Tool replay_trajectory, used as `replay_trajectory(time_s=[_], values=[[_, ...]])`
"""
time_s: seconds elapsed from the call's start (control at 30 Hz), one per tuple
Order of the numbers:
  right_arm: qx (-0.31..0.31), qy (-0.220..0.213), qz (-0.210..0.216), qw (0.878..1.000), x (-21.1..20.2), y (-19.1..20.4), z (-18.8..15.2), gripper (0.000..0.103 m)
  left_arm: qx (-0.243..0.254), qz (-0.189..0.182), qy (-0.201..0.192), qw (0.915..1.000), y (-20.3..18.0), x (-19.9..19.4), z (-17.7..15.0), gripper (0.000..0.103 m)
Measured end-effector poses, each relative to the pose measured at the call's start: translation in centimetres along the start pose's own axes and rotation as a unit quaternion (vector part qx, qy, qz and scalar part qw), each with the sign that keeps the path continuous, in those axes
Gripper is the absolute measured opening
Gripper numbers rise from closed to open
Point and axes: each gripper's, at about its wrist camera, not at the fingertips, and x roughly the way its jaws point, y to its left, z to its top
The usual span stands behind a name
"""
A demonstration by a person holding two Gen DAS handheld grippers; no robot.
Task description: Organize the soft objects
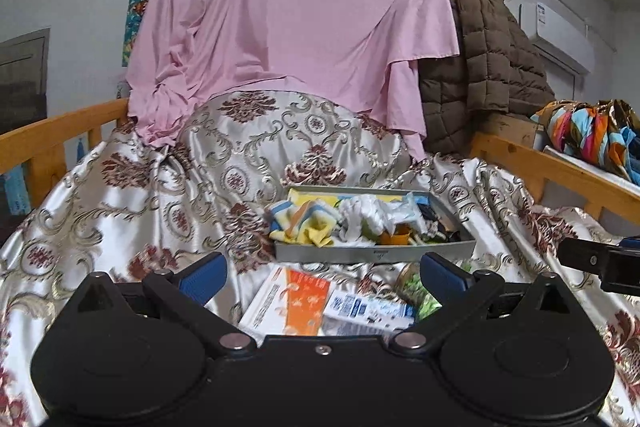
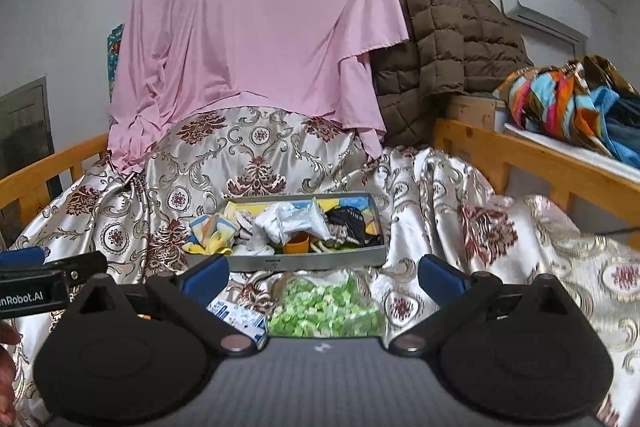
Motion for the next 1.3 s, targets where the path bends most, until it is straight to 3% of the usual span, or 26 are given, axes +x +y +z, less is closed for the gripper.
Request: replay_trajectory(time_s=[0.3, 0.67, 0.87, 1.3], values=[[0.016, 0.013, 0.002, 1.0, -1.4, 0.7, -3.2, 0.103, -0.014, 0.012, 0.038, 0.9991, 0.9, -0.9, -3.3, 0.102], [0.023, 0.033, 0.005, 0.999, -2.1, 1.0, -6.5, 0.103, 0.028, 0.004, 0.079, 0.9964, -0.2, -1.0, -5.7, 0.102], [0.005, 0.044, 0.012, 0.999, -1.9, 1.6, -7.6, 0.103, 0.027, 0.013, 0.085, 0.996, -0.2, -1.4, -6.0, 0.102], [0.032, 0.051, 0.009, 0.998, -1.8, 0.6, -8.1, 0.103, 0.017, 0.031, 0.077, 0.9964, 0.1, -1.7, -5.9, 0.102]])
